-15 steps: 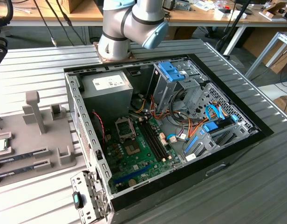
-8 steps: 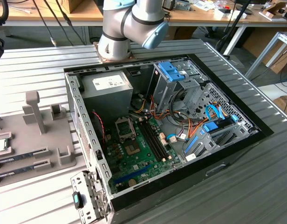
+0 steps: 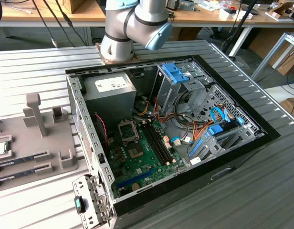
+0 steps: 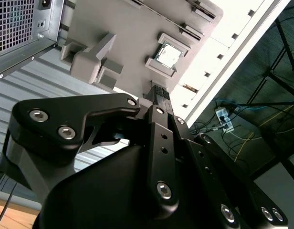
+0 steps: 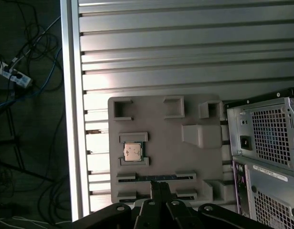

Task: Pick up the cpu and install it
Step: 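Reach for the cpu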

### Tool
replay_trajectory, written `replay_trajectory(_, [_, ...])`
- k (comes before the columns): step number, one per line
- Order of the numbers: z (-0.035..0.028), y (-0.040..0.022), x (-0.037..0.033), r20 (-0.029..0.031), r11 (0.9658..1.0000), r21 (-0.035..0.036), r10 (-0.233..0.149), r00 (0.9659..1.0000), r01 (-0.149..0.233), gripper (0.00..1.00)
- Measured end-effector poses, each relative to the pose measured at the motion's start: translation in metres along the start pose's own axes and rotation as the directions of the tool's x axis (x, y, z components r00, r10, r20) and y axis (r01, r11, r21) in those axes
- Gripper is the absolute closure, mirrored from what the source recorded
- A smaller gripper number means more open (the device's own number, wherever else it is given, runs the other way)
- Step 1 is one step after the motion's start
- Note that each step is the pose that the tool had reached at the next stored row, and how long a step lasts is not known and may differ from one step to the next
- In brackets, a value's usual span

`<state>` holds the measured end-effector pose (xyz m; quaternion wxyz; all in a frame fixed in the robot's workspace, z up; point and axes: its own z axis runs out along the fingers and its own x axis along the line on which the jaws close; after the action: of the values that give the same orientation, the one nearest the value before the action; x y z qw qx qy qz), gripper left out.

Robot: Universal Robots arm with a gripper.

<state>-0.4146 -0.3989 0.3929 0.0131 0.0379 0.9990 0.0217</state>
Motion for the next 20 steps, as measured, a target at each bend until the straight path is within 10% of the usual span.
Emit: replay_trajectory(20, [-0.0004,-0.0014,0.0179,0.0000,1.0000,0.0000,0.000,1.0000,0.000,0.89])
